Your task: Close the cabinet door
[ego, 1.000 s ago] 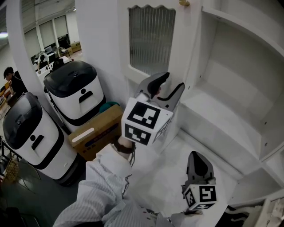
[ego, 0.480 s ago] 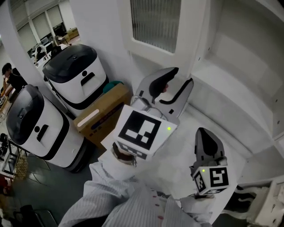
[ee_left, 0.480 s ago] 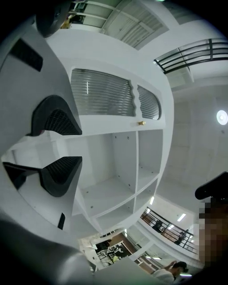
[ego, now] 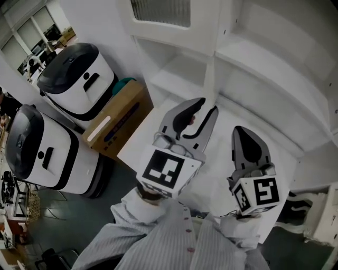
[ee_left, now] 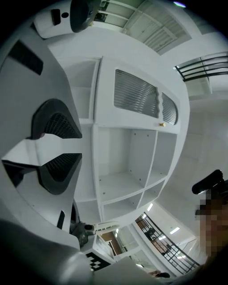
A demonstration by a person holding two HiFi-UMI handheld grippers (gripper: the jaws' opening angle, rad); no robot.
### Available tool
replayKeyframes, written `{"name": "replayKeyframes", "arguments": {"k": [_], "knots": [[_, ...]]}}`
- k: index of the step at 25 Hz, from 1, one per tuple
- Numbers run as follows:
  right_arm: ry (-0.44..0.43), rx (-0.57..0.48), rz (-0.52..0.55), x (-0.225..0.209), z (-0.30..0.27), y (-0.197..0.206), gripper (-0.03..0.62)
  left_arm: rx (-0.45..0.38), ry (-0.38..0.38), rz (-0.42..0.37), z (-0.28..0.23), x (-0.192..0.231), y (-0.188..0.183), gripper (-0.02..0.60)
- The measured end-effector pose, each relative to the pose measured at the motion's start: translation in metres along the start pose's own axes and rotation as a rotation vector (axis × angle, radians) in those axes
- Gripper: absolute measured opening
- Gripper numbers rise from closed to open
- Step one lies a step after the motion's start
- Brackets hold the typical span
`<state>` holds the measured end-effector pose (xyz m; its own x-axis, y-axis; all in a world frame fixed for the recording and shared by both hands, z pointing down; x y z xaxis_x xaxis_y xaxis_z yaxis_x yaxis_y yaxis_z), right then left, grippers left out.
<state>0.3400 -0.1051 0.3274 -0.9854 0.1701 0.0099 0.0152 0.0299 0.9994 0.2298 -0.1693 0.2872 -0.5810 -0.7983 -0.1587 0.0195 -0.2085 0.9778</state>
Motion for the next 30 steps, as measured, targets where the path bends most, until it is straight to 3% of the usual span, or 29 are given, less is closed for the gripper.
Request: {"name": "replayKeyframes", "arguments": {"k": [7,12,21,30], "knots": [[0.042,-0.012,-0.02,-0.004,0.012,0.017,0.012,0.035,0.007,-0.03,0.006,-0.03,0.034,0.06],[0.028,0.016,-0.042,0.001,0.017,0.038,0.012,0.077,-0.007,-0.029,0.007,-0.044,0.054,0.015],[0.025,0.032,-0.07,-0.003,0.024,0.049,0.012,0.143,0.063,-0.03,0.002,-0.068,0.073,0.011],[0.025,0.044,-0.078,-0.008,0.026,0.053,0.012,0.165,0.062,-0.032,-0.001,-0.068,0.08,0.011]]}}
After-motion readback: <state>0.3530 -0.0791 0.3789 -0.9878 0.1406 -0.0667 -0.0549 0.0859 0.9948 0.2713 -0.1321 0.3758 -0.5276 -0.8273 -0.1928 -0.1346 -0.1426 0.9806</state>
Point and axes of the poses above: the fingertips, and each gripper's own axes: z backward along the fingers, x to its left, y out of its underside, the point moved 5 cm from there along z, backward along the fingers, and after that the axes turned 5 degrees about -z, right-handed, at the moved point
